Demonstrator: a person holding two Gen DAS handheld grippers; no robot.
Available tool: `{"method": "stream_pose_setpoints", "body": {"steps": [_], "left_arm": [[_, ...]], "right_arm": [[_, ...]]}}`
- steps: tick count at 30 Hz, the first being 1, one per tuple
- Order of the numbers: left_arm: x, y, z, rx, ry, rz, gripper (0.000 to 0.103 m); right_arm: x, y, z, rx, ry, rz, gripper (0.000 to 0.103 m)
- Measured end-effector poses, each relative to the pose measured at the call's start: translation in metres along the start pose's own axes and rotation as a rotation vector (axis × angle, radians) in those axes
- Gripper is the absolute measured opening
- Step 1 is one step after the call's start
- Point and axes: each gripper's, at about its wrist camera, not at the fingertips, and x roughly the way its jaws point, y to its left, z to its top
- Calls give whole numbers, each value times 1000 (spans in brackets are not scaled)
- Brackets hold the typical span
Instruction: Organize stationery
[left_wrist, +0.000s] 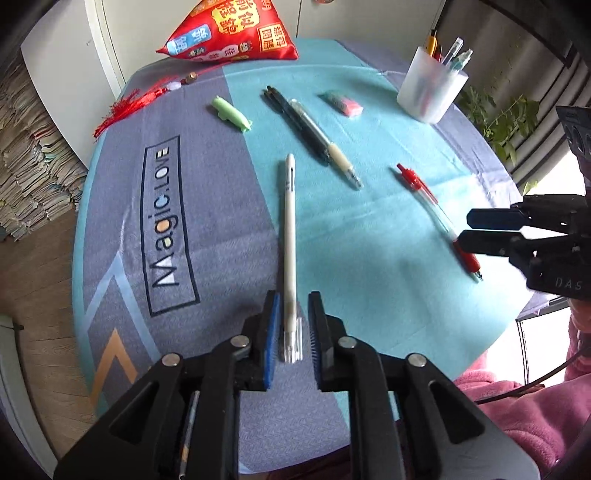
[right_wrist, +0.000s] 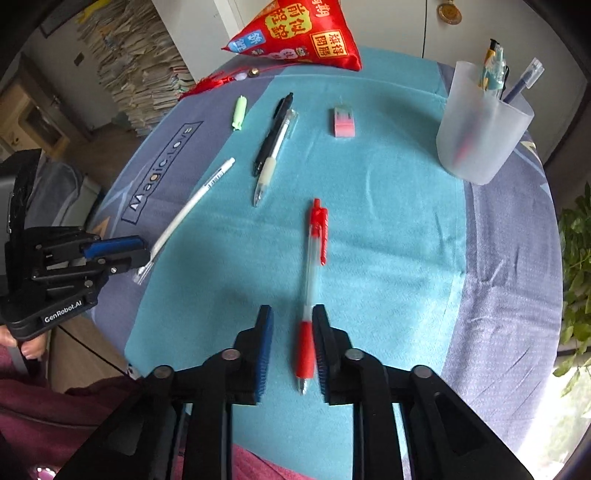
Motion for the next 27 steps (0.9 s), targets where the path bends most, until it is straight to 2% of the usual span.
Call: {"method": "stream_pose_setpoints", "body": {"steps": [1,3,8,13,22,23,24,25,26,27], "left_arm": [[0,0,5,-3,-11,5,24],[2,0,15,-12,-29,13,27],[13,-1,43,-31,-36,27,27],[22,-4,64,-11,-37,51,27],[37,-6,72,-9,-12,45,27],[39,-7,73,-8,-9,42,27],[42,-8,73,-6,-3,36,27],[45,-8,74,-5,7,32,26],[48,-8,74,-7,16,29,18],[48,-8,74,-6,2,45,13]], "right_arm": [[0,1,3,-5,-9,-3,41],[3,2,11,-1,-24,-11,41],[19,-1,37,37,-41,-76,41],[34,-2,52,47,-14,-88,41],[41,-2,56,41,0,-90,41],[42,-3,56,41,4,-92,40],[45,-2,57,38,10,-99,32],[46,-1,57,28,3,-121,20],[48,1,57,18,4,-134,15],[48,0,57,17,2,-134,15]]}}
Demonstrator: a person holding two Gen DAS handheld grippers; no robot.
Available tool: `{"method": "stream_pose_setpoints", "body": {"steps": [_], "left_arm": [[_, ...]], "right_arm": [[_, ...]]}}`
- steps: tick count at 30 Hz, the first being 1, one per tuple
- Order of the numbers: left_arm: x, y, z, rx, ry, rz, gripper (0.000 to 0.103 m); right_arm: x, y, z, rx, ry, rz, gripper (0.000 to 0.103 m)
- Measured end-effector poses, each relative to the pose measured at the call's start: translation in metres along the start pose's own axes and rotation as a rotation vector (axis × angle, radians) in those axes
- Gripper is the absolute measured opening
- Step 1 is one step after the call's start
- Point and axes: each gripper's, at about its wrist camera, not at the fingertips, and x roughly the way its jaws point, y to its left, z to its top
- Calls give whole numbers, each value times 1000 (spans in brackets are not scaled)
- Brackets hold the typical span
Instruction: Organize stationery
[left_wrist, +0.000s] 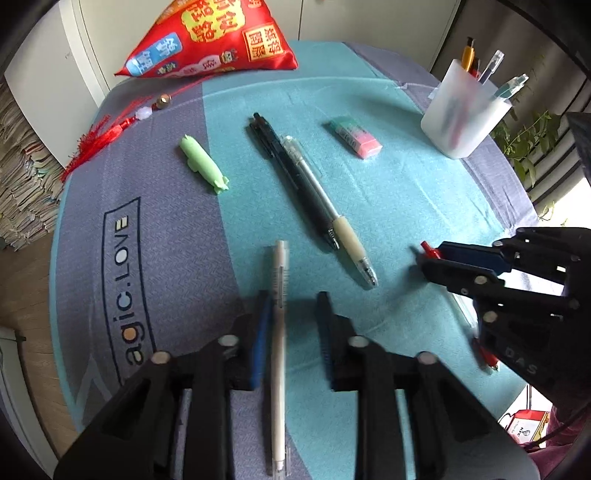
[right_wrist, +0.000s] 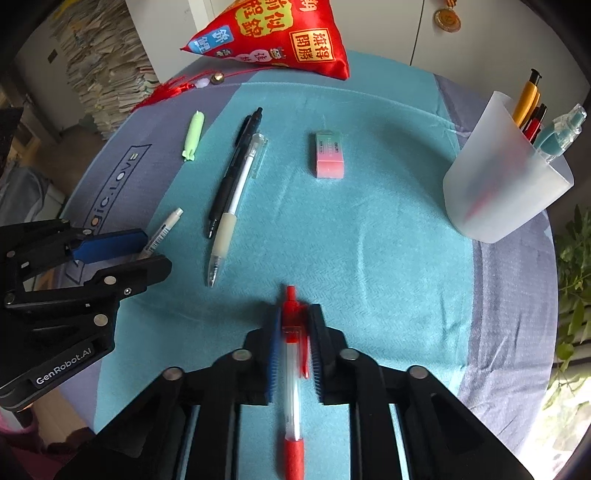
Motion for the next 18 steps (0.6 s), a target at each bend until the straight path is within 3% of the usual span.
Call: {"method": "stream_pose_setpoints", "body": {"steps": [1,4,12,18], "left_arm": [[-1,0,0,4,0,4,5],[-9,5,0,-21,-7,-30,6],[-45,-1,-1,13,-107,-30,6],[-24,0,-5,7,-41,5,9]], "right_arm": [[0,-1,0,7,0,11,15],[-7,-5,-1,25,-22,25,15],[-53,-15,-8,51,-140,51,15],[-63,-16,-15,51,-162,55,15]]}}
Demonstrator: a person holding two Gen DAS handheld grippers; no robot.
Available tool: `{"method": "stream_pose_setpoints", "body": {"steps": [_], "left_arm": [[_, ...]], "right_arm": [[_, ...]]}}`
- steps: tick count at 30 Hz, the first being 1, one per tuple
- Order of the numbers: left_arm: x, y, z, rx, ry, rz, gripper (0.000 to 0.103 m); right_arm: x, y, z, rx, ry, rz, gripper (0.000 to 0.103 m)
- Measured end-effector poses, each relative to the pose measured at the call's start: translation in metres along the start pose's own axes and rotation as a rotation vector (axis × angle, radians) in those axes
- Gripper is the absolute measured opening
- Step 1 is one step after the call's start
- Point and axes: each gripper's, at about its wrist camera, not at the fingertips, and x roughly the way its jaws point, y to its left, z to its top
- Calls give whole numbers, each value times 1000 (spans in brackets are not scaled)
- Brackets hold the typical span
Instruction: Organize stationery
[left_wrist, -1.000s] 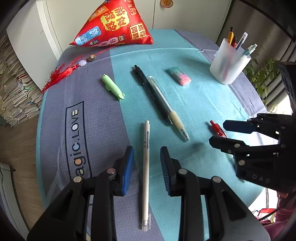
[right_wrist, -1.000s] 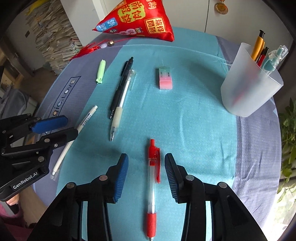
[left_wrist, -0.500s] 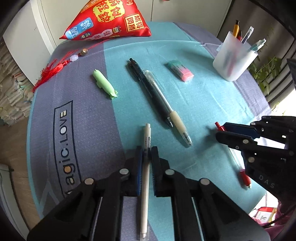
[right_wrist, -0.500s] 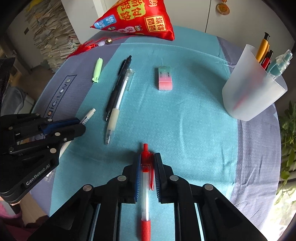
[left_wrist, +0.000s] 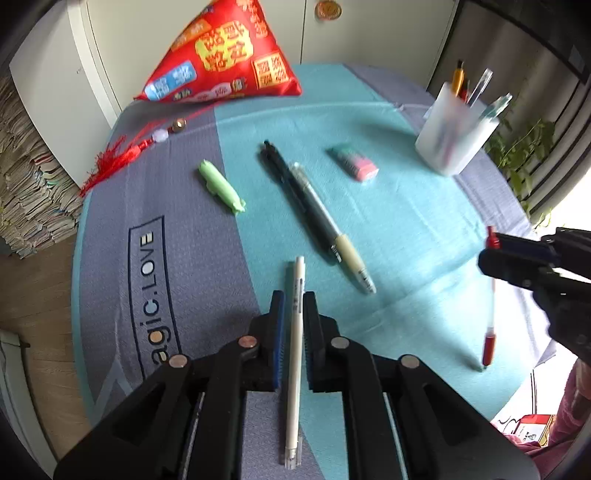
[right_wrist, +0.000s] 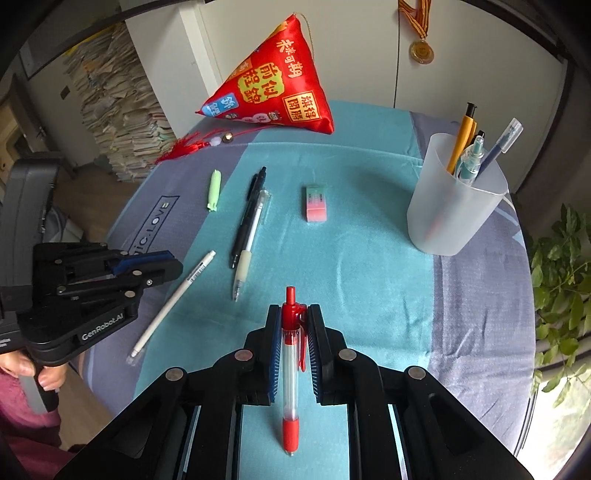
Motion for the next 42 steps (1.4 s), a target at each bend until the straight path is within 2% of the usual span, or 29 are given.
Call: {"method": "stream_pose_setpoints", "body": {"steps": [2,6,7,9,10,12,18,28,35,42], "left_arm": [[9,-1,-1,10,21,-2,13],[24,-1,0,9,56,-7,13],[23,-1,0,10,35,-3,14],[25,-1,2,10,35,4,11],[26,1,2,2,41,1,6],[22,4,2,-21,45,-17,5],[-15,2,5,-30,-49,-37,5],[-74,-13,13,8,-193,-65,5],[-101,-27,26,55,-280,-70,5],[-120,-45,45,86,-340,-83,5]], "right_arm": [[0,1,-3,1,2,4,15],[-2,1,-5,6,-3,12,15],[-2,1,-5,7,-5,12,15],[-6,0,-7,10,-9,12,15],[-7,0,-8,12,-12,13,15],[-11,-1,-9,16,-17,13,15],[-23,-3,-8,28,-52,13,15],[-59,-14,-3,57,-159,4,15],[-93,-28,8,93,-270,-32,14],[-134,-55,33,153,-403,-111,14]]}}
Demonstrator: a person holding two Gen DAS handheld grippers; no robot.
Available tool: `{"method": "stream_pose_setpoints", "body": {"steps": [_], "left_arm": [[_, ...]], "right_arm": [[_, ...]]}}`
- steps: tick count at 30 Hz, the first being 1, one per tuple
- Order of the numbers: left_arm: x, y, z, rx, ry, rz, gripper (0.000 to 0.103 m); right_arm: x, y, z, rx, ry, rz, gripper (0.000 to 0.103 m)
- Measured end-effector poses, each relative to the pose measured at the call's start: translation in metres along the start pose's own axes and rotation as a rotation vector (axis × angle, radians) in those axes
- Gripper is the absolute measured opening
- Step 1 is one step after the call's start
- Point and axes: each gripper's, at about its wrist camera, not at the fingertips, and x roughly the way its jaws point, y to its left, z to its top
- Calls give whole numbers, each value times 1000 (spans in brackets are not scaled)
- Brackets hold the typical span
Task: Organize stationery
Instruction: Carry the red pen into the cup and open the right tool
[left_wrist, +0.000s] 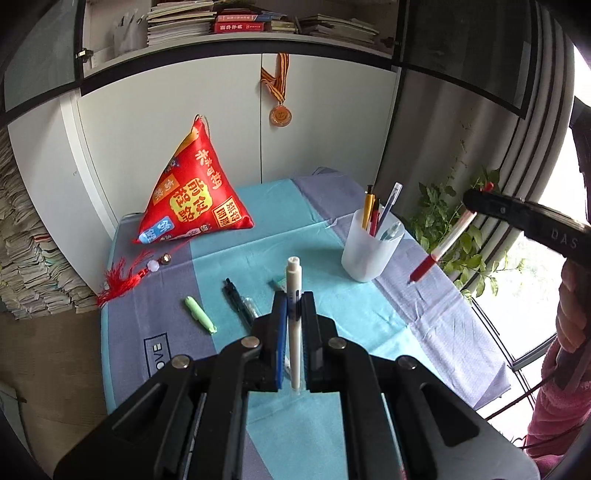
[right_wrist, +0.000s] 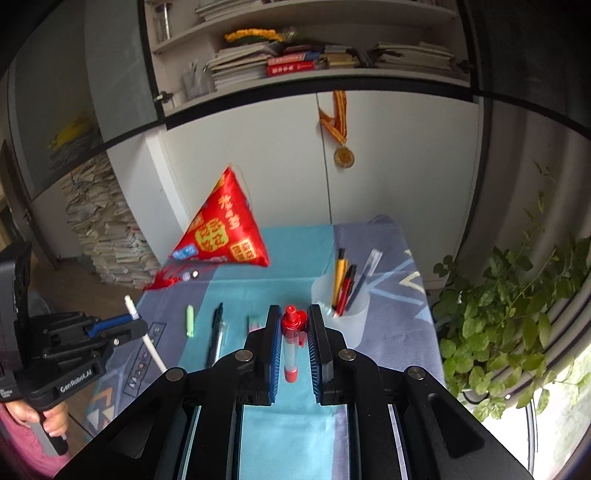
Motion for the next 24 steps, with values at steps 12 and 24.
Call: {"method": "stream_pose_setpoints", "body": {"steps": [12,24], "left_arm": [[7,-8,10,-29,15,-23,5],[14,-19,30,-12,-1,-19,5]], "right_arm": [[20,-33,44,63,-83,-124,14],[85,-58,17,119,58,-113,15]]}}
